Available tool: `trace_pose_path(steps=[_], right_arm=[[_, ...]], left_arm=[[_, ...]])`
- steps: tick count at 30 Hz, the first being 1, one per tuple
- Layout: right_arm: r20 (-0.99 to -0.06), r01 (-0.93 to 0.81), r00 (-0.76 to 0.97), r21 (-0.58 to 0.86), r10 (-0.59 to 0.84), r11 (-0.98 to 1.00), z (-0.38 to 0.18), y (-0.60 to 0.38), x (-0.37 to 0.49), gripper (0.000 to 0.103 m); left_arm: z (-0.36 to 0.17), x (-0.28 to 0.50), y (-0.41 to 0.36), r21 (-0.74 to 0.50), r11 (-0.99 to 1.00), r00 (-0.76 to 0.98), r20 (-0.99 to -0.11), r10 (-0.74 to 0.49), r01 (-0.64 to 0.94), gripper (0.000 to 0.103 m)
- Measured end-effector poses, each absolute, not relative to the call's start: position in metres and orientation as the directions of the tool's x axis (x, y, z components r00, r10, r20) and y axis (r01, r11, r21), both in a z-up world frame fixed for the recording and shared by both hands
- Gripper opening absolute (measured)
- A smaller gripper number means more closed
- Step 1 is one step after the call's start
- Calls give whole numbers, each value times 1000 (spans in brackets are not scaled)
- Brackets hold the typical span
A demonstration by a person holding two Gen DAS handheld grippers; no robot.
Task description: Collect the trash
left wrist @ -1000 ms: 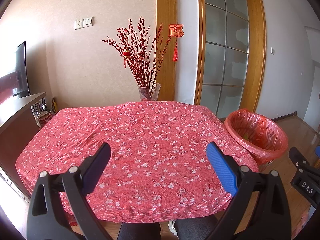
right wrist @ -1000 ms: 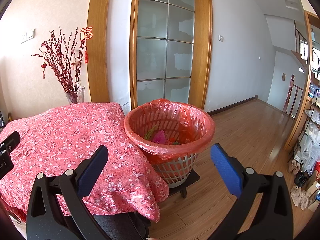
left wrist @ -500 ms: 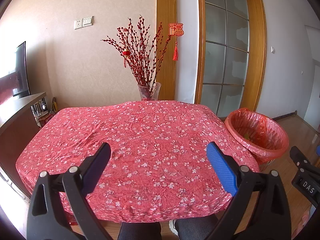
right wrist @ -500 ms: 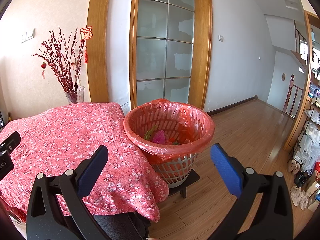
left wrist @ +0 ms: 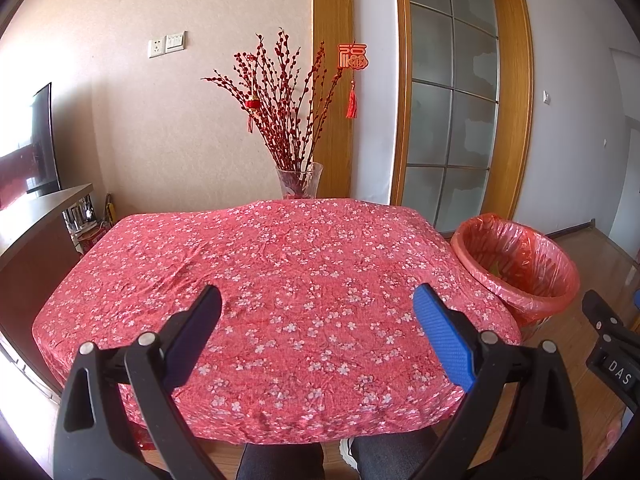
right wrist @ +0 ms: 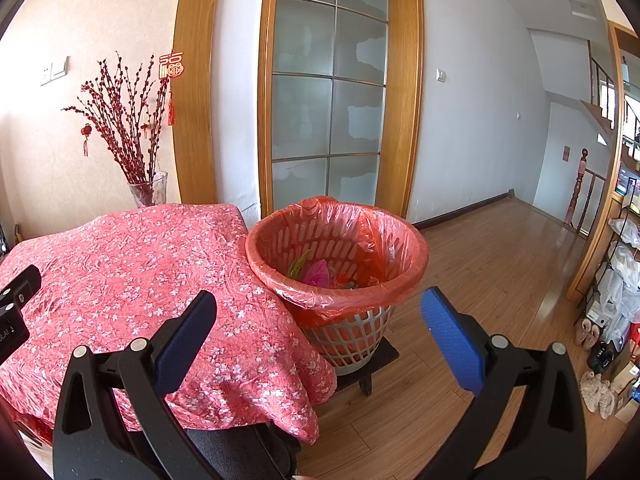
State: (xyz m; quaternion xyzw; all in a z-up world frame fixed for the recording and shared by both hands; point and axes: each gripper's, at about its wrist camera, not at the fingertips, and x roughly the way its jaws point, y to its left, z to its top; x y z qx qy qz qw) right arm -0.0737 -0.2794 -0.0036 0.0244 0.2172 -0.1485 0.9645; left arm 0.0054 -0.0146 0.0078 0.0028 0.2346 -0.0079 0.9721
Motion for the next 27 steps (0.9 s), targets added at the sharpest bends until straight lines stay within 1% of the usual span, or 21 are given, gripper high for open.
trace_pose_path(steps=[27], right_arm=[[-432,300,858,-18,-278,954,-8,-277,-75,101]], left_arm=[[5,7,-14,8,1000,888,-459,-13,19,95]])
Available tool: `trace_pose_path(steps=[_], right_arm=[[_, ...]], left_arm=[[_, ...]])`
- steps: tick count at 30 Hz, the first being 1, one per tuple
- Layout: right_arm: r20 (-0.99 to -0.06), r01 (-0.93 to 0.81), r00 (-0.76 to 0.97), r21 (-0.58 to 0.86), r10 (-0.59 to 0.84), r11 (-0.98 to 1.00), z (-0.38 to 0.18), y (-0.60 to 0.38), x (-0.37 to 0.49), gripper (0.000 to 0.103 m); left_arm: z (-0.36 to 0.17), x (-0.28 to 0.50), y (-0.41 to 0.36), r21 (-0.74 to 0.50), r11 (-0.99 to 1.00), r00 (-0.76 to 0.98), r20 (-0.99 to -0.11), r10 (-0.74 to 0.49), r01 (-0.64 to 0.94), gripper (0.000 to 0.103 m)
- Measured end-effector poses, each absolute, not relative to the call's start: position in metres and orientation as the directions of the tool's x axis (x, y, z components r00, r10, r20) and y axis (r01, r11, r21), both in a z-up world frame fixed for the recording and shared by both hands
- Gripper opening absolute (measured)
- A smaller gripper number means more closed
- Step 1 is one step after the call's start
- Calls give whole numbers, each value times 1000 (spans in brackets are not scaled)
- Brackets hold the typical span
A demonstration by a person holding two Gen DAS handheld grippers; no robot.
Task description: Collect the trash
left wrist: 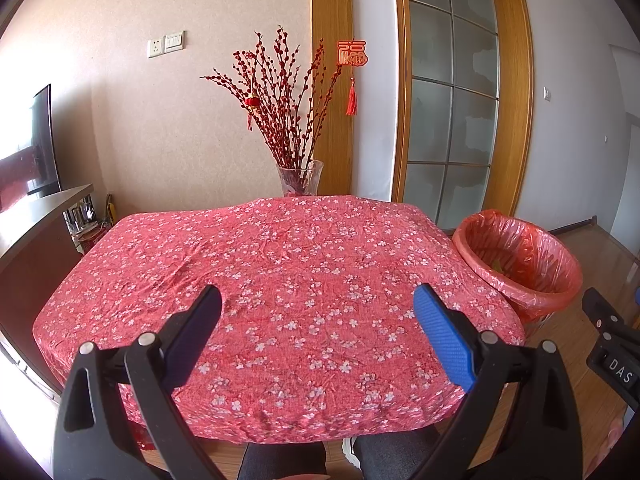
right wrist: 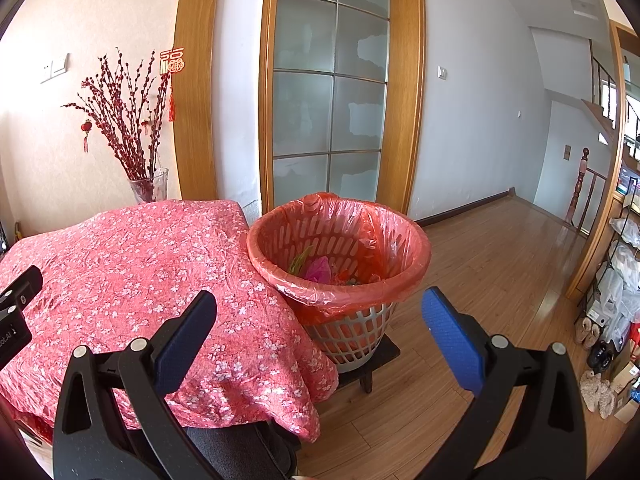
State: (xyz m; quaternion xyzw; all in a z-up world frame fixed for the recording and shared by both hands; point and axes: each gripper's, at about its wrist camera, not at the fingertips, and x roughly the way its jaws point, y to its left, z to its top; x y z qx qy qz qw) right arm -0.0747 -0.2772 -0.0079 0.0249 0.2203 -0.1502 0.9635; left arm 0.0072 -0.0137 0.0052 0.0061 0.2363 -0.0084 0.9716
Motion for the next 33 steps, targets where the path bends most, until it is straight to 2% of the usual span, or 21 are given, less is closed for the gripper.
trace_pose_path(steps=[33], right_arm=[[-441,294,855,-22,-273,956,-8,-273,-73,101]], left_arm=[[-1,8,-11,10,1000,882,-471,-15,23,95]])
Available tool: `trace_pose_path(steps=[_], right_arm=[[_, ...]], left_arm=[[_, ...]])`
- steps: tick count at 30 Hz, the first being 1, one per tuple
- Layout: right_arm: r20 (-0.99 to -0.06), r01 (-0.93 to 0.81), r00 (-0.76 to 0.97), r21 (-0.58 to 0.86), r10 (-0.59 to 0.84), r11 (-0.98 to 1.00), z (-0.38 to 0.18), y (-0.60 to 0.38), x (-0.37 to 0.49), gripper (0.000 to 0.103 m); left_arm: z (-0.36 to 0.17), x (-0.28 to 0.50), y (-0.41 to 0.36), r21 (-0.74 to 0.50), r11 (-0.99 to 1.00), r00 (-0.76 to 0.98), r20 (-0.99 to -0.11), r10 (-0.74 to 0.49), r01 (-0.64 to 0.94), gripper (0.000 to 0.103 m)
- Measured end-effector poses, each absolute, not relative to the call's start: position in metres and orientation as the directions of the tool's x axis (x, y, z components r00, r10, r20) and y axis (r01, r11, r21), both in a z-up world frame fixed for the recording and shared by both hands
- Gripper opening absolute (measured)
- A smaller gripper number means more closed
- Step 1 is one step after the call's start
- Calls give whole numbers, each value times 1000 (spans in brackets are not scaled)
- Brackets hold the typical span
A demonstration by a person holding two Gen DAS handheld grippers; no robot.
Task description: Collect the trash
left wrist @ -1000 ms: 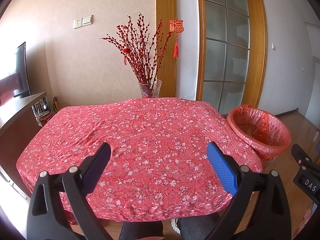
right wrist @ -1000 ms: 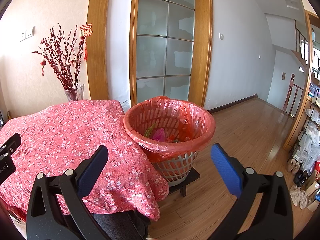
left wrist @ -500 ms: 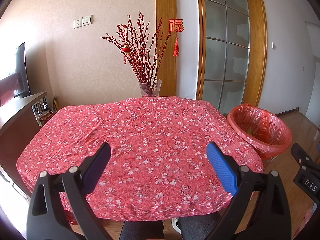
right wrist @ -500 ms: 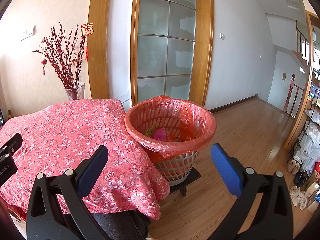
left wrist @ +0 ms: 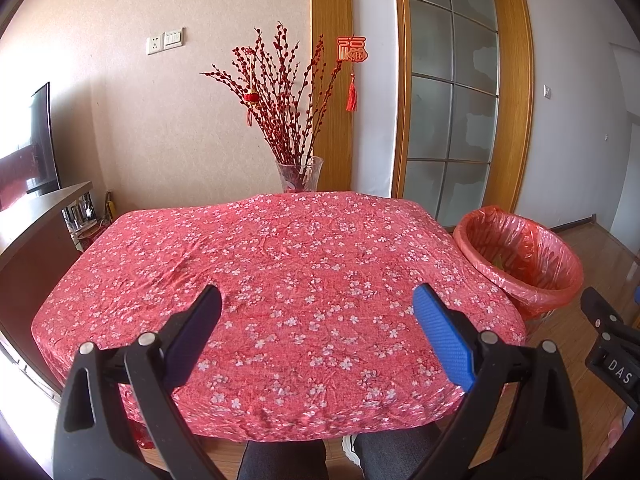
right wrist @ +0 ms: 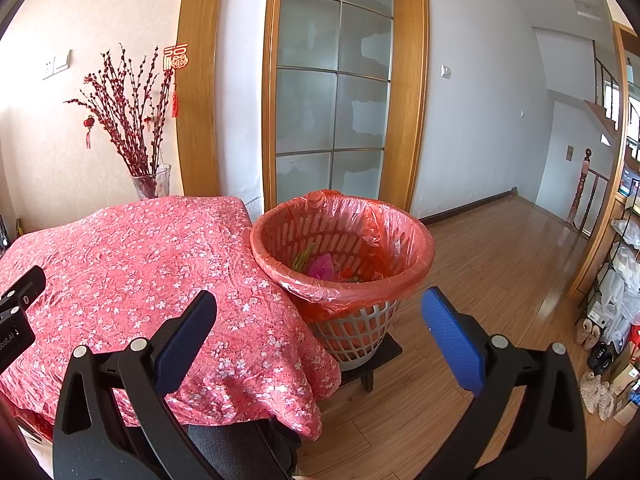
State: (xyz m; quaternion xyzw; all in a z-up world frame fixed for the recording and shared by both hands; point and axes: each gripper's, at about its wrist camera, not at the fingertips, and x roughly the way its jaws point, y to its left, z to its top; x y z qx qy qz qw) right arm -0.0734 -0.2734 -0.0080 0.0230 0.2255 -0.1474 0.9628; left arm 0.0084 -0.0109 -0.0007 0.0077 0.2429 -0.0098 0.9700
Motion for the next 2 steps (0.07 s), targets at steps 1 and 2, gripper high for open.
trace_pose_path(steps=[1,2], right_arm=[[-441,294,855,-23,-273,956,-8,-274,-73,101],[-441,293,855,-23,-273,956,-8,-273,-74,101]], left_arm=[[-1,8,-11,10,1000,881,-472,-16,23,95],[0,8,-11,10,1000,881,-473,-16,24,95]])
